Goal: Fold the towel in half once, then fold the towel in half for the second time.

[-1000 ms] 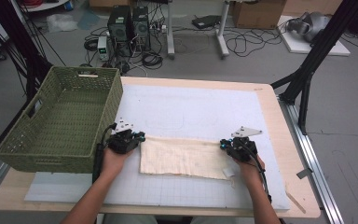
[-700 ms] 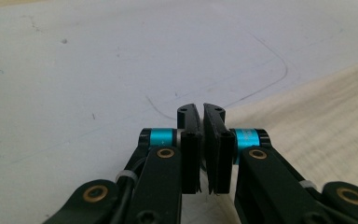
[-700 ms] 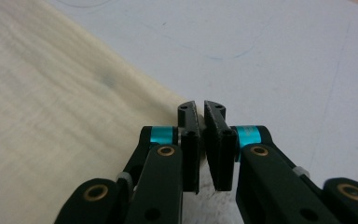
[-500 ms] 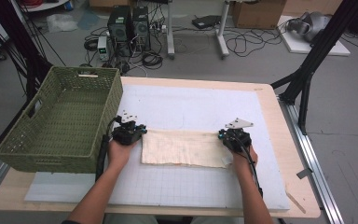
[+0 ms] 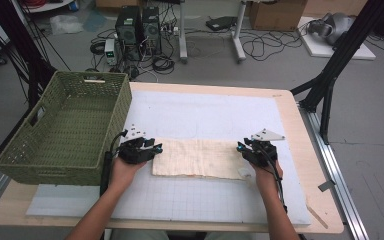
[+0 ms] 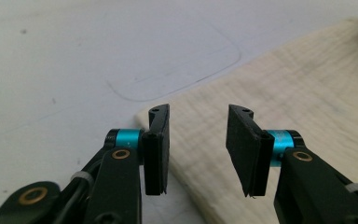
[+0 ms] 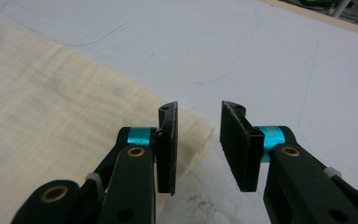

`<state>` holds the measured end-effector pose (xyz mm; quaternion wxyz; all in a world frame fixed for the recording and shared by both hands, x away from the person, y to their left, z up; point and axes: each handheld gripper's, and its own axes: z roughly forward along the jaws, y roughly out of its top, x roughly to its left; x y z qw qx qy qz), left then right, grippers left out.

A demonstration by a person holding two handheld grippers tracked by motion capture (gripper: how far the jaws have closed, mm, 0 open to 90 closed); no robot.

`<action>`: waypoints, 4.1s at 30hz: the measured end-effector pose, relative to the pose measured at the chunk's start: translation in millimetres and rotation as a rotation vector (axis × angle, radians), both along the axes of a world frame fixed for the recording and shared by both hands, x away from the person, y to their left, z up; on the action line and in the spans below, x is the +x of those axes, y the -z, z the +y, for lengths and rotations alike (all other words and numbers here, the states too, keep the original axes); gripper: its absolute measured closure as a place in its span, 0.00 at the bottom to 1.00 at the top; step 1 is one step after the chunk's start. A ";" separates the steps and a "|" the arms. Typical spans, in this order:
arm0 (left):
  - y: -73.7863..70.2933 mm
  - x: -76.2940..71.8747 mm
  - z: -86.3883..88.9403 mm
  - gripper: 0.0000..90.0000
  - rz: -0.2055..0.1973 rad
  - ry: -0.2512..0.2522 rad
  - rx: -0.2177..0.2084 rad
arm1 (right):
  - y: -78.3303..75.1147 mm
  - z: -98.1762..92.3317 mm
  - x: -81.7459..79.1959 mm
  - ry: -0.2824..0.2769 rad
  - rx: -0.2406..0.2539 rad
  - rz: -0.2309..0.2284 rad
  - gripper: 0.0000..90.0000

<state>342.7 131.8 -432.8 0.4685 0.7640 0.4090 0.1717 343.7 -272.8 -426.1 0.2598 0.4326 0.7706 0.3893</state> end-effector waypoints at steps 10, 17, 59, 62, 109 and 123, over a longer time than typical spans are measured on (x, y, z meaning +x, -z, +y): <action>13.4 -16.4 2.7 0.69 0.060 0.048 0.029 | 14.2 8.4 -32.4 -0.228 -0.027 0.134 0.77; 18.6 -23.5 -0.2 0.70 0.063 0.063 0.086 | 19.8 1.6 -33.7 -0.191 -0.040 0.133 0.75; -5.5 -39.0 24.9 0.22 -0.104 0.054 -0.233 | -4.6 -45.2 -64.7 0.013 0.023 -0.050 0.13; -4.2 -38.3 23.5 0.22 -0.096 0.065 -0.227 | -4.5 -48.6 -65.7 0.025 0.028 -0.050 0.13; -8.9 25.4 3.0 0.32 -0.002 -0.061 -0.089 | 2.0 -44.4 -60.3 -0.009 0.028 -0.011 0.13; 16.3 44.6 -3.9 0.62 0.101 -0.078 0.050 | 3.9 -42.7 -59.7 -0.018 0.025 0.001 0.13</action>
